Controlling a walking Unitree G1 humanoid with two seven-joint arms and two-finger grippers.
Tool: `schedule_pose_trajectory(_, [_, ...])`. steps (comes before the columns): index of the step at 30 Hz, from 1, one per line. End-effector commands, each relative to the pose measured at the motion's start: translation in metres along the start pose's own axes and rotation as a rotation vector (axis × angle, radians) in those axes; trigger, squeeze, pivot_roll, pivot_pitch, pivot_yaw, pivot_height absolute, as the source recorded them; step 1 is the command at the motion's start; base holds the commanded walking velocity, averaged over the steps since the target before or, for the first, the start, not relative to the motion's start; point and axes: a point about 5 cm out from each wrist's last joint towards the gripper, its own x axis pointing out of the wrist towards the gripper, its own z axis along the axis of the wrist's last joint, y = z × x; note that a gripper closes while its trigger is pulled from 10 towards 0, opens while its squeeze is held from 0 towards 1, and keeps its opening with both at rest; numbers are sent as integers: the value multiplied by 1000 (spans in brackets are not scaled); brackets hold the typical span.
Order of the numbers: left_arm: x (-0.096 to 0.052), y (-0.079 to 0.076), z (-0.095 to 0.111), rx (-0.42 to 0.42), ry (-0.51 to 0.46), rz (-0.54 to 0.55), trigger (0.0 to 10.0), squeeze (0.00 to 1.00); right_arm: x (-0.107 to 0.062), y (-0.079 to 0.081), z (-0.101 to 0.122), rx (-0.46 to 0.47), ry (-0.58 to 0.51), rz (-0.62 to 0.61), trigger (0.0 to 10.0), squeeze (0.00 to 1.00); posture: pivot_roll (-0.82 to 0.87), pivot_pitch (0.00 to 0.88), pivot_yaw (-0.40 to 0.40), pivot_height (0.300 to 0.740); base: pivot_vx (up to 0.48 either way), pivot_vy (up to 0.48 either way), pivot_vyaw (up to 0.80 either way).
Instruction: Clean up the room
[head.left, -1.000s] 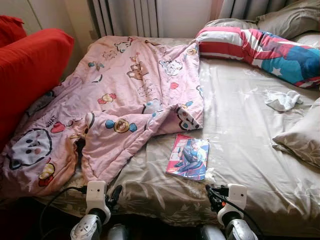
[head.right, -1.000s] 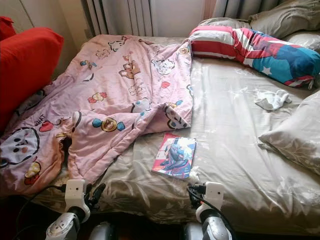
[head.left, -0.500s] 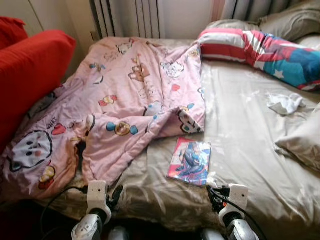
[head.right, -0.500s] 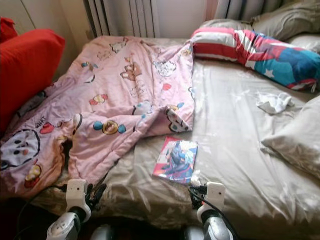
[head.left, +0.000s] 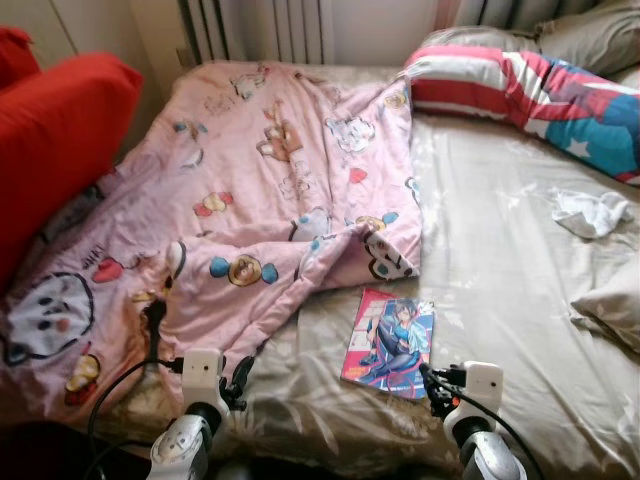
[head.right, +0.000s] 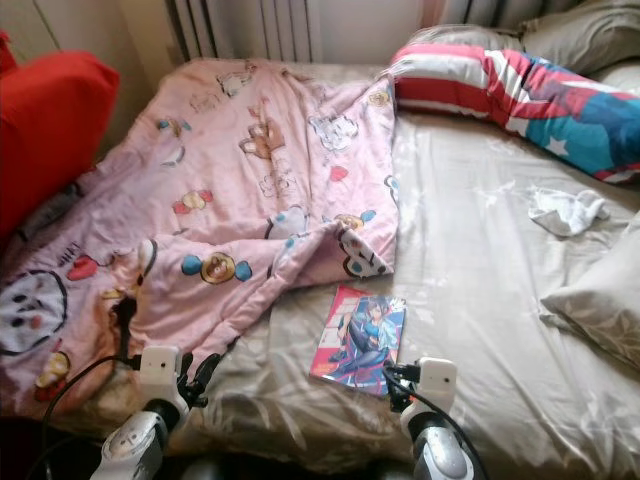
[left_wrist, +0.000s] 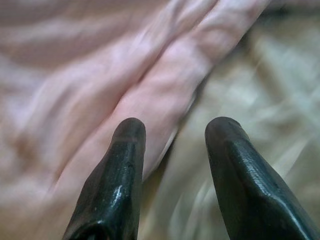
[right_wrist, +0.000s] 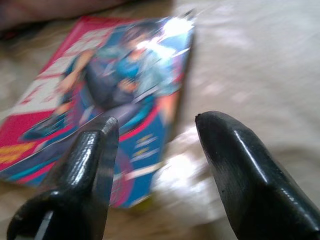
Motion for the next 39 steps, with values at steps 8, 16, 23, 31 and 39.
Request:
schedule_pose_trajectory(8, [-8,7,-11,-6,46,22,10000,0,-7,-3,-18,52,99,-40,10000,0,21,218,42,577,0,0,0])
schedule_pose_trajectory(16, [-13,10,-13,5,47,18,10000,0,3,-5,1,126,10,-96,10000,0,44,231,54,577,0,0,0])
schedule_pose_trajectory(23, [-20,13,-17,17,53,15,10000,0,8,-7,4,169,42,-101,10000,0,68,246,62,577,0,0,0])
schedule_pose_trajectory(31, [-29,15,-20,30,67,8,10000,0,9,-5,-2,214,115,-90,10000,0,79,274,71,577,0,0,0])
schedule_pose_trajectory(39, [-30,14,-20,39,70,4,10000,0,13,-5,2,234,119,-69,0,0,84,284,70,577,0,0,0])
